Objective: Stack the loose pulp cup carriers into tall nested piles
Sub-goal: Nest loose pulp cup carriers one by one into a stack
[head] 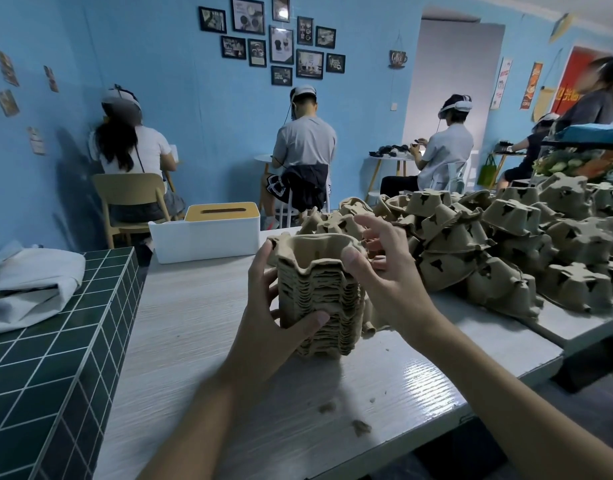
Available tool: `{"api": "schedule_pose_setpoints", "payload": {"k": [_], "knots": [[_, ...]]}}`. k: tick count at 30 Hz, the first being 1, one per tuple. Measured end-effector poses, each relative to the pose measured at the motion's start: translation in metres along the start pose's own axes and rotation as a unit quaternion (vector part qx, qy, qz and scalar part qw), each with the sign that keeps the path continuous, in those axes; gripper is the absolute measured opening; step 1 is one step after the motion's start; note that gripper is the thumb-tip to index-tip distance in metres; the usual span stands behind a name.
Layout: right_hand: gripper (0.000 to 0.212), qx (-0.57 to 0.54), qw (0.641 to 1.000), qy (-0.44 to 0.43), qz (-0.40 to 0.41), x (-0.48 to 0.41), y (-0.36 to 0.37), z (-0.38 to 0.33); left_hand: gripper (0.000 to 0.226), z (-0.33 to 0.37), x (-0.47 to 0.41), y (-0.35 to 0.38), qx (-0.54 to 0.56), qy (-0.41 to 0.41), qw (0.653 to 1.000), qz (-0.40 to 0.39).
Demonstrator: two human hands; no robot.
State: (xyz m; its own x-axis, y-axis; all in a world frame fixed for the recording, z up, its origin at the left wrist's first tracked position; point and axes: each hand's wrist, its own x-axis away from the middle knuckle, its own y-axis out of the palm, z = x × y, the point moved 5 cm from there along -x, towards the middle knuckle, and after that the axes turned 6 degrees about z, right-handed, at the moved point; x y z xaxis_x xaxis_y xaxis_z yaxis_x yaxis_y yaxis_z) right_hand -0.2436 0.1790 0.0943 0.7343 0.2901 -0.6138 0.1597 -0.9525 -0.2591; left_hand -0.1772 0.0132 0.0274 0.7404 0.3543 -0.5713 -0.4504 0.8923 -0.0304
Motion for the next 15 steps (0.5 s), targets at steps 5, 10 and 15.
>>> {"api": "schedule_pose_setpoints", "payload": {"k": [5,10,15], "knots": [[0.074,-0.088,0.987,0.080,-0.108,0.018,0.018,0.022,0.112,-0.001,-0.004,0.001,0.017,0.002,1.000,-0.004],[0.068,-0.137,0.978,0.085,-0.132,0.010,0.043,0.026,0.096,0.007,-0.019,-0.016,-0.005,0.021,1.000,0.017],[0.058,-0.024,0.988,0.047,-0.148,-0.007,0.034,0.052,0.087,-0.005,-0.025,-0.040,0.000,-0.007,0.999,0.049]]}}
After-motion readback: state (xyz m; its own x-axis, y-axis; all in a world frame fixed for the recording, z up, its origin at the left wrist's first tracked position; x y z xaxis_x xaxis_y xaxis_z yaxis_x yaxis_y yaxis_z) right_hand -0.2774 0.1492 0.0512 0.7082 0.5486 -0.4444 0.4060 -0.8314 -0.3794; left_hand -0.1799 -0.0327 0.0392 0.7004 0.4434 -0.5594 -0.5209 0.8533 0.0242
